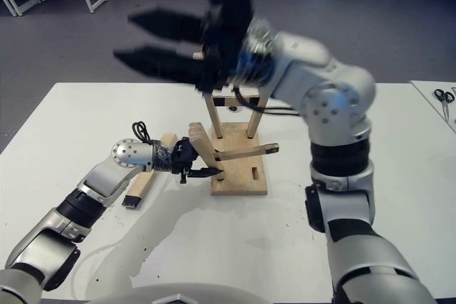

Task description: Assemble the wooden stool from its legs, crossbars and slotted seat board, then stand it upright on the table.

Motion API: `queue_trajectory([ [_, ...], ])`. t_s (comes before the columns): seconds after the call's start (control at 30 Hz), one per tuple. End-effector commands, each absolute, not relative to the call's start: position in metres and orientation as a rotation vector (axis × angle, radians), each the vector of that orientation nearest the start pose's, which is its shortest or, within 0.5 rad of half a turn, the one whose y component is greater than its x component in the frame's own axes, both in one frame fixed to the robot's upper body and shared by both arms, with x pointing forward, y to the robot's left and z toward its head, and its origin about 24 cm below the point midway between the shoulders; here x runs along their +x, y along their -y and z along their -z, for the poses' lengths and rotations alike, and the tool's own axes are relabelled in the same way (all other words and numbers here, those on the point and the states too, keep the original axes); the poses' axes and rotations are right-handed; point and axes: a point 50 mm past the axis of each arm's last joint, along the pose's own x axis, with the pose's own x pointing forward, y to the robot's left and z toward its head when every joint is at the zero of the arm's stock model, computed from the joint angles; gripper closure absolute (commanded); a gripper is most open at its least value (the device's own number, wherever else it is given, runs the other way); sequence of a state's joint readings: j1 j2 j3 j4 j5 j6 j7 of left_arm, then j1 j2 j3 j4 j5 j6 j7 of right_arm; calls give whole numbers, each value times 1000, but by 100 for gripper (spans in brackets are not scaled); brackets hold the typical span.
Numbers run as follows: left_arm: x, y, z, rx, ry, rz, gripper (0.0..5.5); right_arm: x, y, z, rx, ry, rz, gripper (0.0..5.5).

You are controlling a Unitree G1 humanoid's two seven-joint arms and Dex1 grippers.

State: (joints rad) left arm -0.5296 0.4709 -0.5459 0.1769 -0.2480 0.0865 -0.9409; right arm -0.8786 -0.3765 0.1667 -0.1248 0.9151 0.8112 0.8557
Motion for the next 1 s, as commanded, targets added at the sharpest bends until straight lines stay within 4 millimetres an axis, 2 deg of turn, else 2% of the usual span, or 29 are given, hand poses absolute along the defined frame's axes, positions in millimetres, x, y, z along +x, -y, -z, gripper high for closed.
queue_trajectory([
  [0.03, 271, -107, -9, 618, -560, 1344, 346, 294, 65, -167, 15, -370, -1536, 202],
  [0.1, 273, -107, -10, 614, -555, 1340, 346, 301, 69, -160, -7, -399, -1484, 202],
  [0.2, 273, -110, -10, 611, -555, 1337, 346, 308, 71, -181, 30, -299, -1455, 202],
  [0.27, 273, -111, -10, 608, -554, 1334, 346, 305, 73, -207, 89, -158, -1476, 202],
  [0.3, 273, -111, -12, 607, -543, 1330, 346, 301, 75, -230, 154, -42, -1483, 202],
  [0.37, 277, -111, -18, 609, -504, 1314, 346, 291, 89, -272, 280, 164, -1472, 202],
  [0.4, 278, -112, -24, 608, -478, 1302, 346, 287, 99, -287, 321, 234, -1447, 202],
  [0.47, 280, -113, -34, 615, -431, 1290, 346, 283, 115, -299, 349, 291, -1387, 202],
  [0.57, 283, -113, -54, 619, -346, 1289, 346, 282, 138, -293, 376, 282, -1257, 202],
  [0.77, 281, -107, -88, 584, -195, 1342, 346, 285, 167, -260, 417, 171, -1081, 202],
  [0.87, 279, -107, -97, 547, -179, 1369, 346, 285, 180, -247, 438, 136, -1021, 202],
  [1.0, 278, -110, -99, 490, -187, 1358, 346, 284, 200, -231, 453, 91, -932, 202],
])
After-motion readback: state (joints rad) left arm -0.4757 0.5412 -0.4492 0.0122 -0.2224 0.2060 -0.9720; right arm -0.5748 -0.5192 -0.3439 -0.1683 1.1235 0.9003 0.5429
